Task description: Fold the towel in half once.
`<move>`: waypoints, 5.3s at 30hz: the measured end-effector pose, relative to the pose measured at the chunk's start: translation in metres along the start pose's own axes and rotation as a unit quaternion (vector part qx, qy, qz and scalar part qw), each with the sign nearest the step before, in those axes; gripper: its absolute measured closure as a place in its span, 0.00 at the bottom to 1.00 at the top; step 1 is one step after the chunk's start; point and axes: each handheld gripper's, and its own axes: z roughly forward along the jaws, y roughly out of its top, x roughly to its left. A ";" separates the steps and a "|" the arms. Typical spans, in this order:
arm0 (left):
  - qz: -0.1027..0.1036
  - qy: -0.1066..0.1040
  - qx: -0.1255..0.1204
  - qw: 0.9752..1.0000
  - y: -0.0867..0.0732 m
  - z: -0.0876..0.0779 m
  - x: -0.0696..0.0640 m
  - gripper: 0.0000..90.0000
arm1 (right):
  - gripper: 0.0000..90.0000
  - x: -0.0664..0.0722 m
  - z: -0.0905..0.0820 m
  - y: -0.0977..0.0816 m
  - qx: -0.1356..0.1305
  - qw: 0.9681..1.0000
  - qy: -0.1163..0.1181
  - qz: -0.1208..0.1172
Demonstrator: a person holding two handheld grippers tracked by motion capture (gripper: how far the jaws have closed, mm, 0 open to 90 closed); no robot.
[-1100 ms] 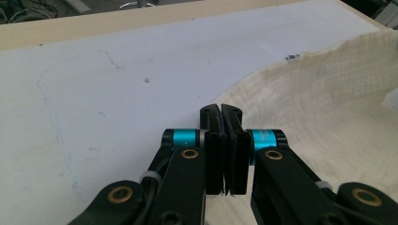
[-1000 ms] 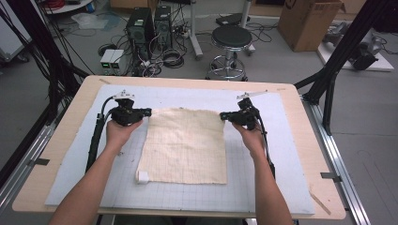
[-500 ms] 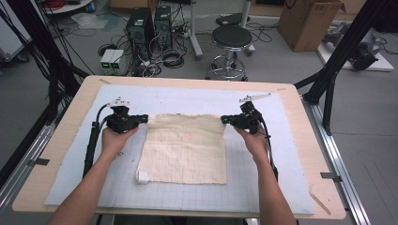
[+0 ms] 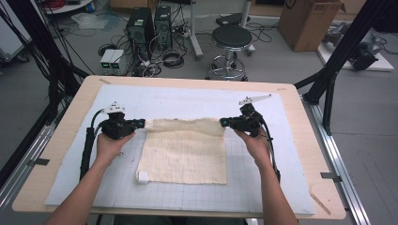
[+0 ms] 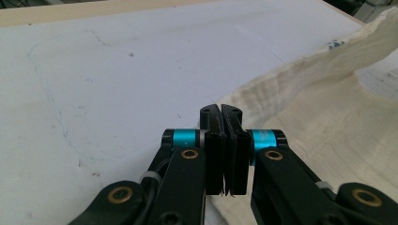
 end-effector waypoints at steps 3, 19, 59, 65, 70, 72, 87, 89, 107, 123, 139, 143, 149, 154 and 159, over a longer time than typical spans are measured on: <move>0.003 -0.002 -0.001 1.000 -0.001 -0.002 -0.002 0.97 | 0.96 0.001 -0.003 -0.005 -0.008 1.000 0.003 0.001; 0.015 -0.019 -0.009 1.000 -0.019 -0.017 -0.016 0.97 | 0.96 0.015 -0.014 -0.020 -0.010 1.000 0.019 -0.012; 0.059 -0.059 0.011 0.996 -0.068 -0.054 -0.050 0.97 | 0.96 0.047 -0.027 -0.084 -0.002 0.998 0.055 -0.031; 0.061 -0.065 0.006 0.996 -0.073 -0.062 -0.053 0.97 | 0.96 0.056 -0.029 -0.089 0.000 0.998 0.058 -0.037; 0.063 -0.073 0.016 0.995 -0.076 -0.063 -0.053 0.97 | 0.96 0.057 -0.026 -0.096 0.005 0.998 0.058 -0.036; 0.064 -0.078 0.018 0.995 -0.078 -0.063 -0.055 0.97 | 0.96 0.058 -0.025 -0.098 0.011 0.998 0.058 -0.035; 0.075 -0.093 0.042 0.992 -0.090 -0.067 -0.061 0.97 | 0.95 0.064 -0.027 -0.112 0.029 0.997 0.060 -0.036; 0.074 -0.098 0.042 0.992 -0.091 -0.068 -0.061 0.97 | 0.95 0.066 -0.027 -0.114 0.033 0.997 0.061 -0.038; 0.087 -0.113 0.069 0.987 -0.083 -0.053 -0.071 0.87 | 0.83 0.073 -0.023 -0.116 0.048 0.994 0.084 -0.059; 0.070 -0.104 0.072 0.990 -0.087 -0.060 -0.062 0.79 | 0.84 0.077 -0.020 -0.123 0.074 0.992 0.077 -0.069; 0.104 -0.086 0.042 0.990 -0.025 -0.003 -0.080 0.97 | 0.99 0.074 0.020 -0.037 -0.010 0.994 0.050 -0.095; 0.095 -0.071 0.051 0.992 -0.020 0.020 -0.080 0.97 | 0.99 0.075 0.051 -0.026 0.011 0.994 0.049 -0.094; 0.089 -0.057 0.086 0.991 -0.022 0.048 -0.080 0.98 | 0.99 0.074 0.090 -0.026 0.048 0.994 0.044 -0.089; 0.078 -0.040 0.113 0.990 -0.028 0.056 -0.069 0.99 | 0.99 0.069 0.103 -0.030 0.084 0.992 0.026 -0.085; 0.088 -0.029 0.115 0.989 -0.028 0.053 -0.068 0.97 | 0.99 0.063 0.098 -0.033 0.098 0.992 0.012 -0.079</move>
